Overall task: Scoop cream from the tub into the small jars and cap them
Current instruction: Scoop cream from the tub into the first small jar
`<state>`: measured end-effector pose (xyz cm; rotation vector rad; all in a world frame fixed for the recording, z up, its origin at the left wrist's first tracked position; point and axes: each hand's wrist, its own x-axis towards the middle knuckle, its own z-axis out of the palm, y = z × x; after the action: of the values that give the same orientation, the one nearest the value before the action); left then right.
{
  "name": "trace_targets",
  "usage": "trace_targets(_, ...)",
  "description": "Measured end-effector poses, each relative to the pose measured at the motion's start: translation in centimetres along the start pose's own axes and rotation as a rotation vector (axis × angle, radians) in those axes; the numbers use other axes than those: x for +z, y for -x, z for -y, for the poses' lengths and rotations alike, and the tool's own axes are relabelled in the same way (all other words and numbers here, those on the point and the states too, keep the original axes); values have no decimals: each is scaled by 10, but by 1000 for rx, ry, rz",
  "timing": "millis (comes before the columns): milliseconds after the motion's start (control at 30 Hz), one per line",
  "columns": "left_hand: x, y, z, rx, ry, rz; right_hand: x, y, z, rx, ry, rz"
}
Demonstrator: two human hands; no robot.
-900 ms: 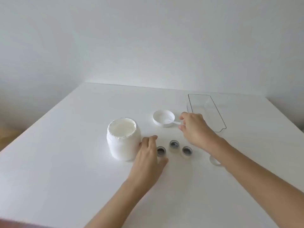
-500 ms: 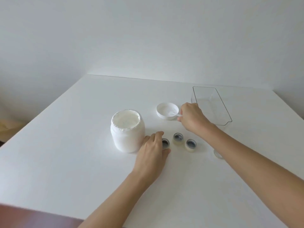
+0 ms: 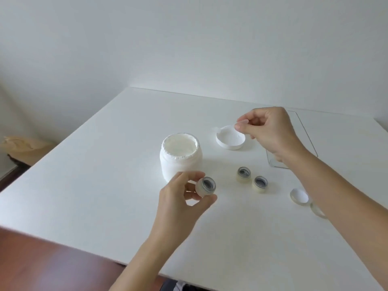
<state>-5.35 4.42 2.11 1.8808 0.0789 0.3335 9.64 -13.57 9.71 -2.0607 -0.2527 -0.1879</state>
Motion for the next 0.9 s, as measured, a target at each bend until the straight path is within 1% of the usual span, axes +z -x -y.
trace_targets(67,-12,3,-1,-39,91,-13,3,5,14,-20,-97,67)
trace_targets(167,-30,5,-4,-55,236,-6,12,10,28,-68,-164,135)
trace_targets(300,-52,1,0,17,390,-79,25,13,37,-77,-204,115)
trace_targets(367,-61,-6,6,47,420,-110,32,13,37,-2,-300,107)
trace_targets(433,-68,-12,13,42,426,-105,41,13,33,144,-410,128)
trace_targets(533,-72,-19,20,26,387,-16,54,16,27,348,-505,172)
trace_targets(600,-70,-21,23,10,381,44,60,18,24,424,-552,208)
trace_targets(733,-68,-20,25,7,410,126,65,21,20,494,-612,269)
trace_targets(900,-68,-16,25,-10,402,149,60,24,17,487,-580,285)
